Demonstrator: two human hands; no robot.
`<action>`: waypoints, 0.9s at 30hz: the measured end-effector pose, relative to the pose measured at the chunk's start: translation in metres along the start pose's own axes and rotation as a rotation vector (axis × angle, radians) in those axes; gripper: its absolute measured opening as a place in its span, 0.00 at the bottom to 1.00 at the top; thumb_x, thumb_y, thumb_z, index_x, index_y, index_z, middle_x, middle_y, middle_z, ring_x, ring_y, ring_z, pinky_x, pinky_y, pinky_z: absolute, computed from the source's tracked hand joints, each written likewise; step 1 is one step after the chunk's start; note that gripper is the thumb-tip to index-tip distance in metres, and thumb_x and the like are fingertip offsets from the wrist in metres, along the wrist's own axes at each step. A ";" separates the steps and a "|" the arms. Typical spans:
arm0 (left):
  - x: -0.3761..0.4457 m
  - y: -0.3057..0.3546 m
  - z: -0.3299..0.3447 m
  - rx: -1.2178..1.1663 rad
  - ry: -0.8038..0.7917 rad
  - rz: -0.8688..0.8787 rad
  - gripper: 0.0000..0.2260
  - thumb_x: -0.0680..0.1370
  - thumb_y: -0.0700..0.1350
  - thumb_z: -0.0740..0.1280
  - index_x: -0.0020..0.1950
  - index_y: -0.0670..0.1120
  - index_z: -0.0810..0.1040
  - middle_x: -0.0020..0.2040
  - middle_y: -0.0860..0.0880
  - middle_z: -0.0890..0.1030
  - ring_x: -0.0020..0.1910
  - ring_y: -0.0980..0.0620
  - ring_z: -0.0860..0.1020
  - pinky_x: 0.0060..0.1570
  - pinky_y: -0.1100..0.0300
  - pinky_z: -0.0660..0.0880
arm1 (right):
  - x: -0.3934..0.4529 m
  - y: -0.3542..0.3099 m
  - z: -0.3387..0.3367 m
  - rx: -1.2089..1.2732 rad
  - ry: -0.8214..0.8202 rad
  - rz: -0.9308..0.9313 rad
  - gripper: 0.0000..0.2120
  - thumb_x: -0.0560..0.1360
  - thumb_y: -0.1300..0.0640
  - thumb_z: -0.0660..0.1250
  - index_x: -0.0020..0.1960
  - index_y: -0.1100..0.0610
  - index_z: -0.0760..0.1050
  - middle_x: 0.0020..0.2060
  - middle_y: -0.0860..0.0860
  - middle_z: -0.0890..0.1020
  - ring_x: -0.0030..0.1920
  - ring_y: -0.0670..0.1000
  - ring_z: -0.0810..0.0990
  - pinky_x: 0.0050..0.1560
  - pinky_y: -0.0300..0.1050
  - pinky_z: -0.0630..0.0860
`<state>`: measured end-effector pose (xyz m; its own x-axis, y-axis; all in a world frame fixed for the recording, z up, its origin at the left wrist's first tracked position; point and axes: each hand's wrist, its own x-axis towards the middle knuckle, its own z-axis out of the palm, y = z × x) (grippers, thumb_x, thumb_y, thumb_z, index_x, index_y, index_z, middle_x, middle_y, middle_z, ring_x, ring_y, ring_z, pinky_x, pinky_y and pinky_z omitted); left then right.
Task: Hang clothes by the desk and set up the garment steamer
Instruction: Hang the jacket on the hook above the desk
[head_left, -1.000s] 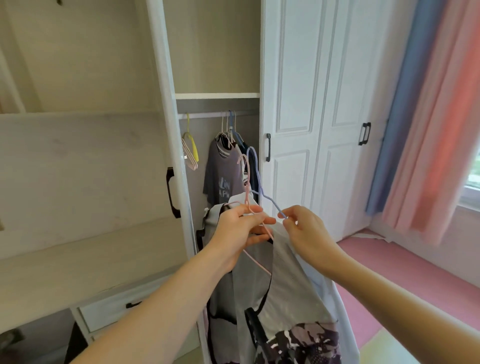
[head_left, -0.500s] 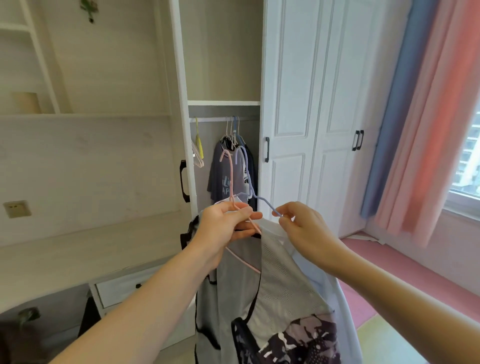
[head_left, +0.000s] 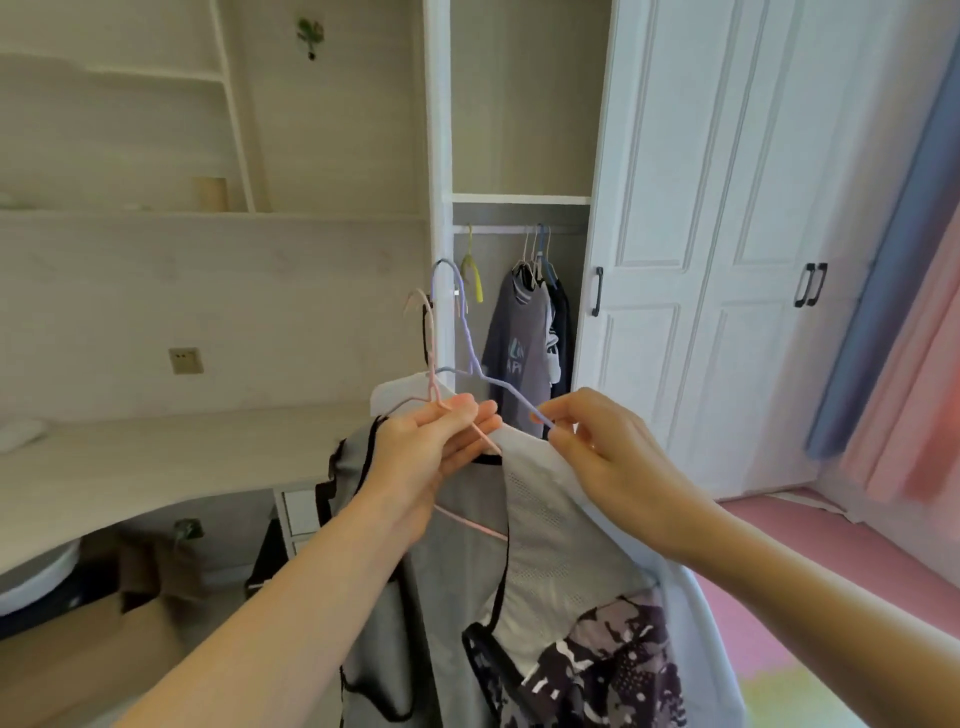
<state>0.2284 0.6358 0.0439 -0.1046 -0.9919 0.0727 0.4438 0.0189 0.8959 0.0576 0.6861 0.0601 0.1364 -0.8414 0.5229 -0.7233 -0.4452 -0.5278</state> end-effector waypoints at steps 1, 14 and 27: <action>-0.005 0.003 -0.004 -0.029 0.015 0.013 0.11 0.77 0.38 0.68 0.58 0.36 0.77 0.50 0.41 0.85 0.48 0.47 0.84 0.42 0.61 0.81 | 0.000 -0.003 0.002 0.012 0.003 -0.027 0.09 0.80 0.60 0.59 0.54 0.52 0.76 0.43 0.43 0.75 0.42 0.37 0.71 0.42 0.26 0.65; -0.045 0.037 -0.069 -0.008 0.311 0.305 0.10 0.76 0.39 0.69 0.55 0.37 0.81 0.55 0.40 0.83 0.55 0.47 0.82 0.47 0.61 0.80 | 0.020 -0.058 0.067 0.119 -0.126 -0.267 0.10 0.80 0.60 0.59 0.58 0.52 0.76 0.44 0.43 0.74 0.45 0.41 0.72 0.46 0.29 0.67; -0.052 0.097 -0.159 -0.335 0.419 0.285 0.13 0.78 0.38 0.63 0.61 0.35 0.76 0.64 0.39 0.77 0.57 0.46 0.81 0.60 0.53 0.75 | 0.053 -0.131 0.194 0.380 -0.212 -0.349 0.08 0.80 0.61 0.59 0.51 0.49 0.72 0.42 0.42 0.73 0.44 0.41 0.73 0.44 0.29 0.67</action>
<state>0.4185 0.6690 0.0569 0.3888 -0.9200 0.0498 0.6662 0.3181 0.6746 0.2906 0.6407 0.0272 0.4859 -0.6502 0.5841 -0.3211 -0.7543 -0.5726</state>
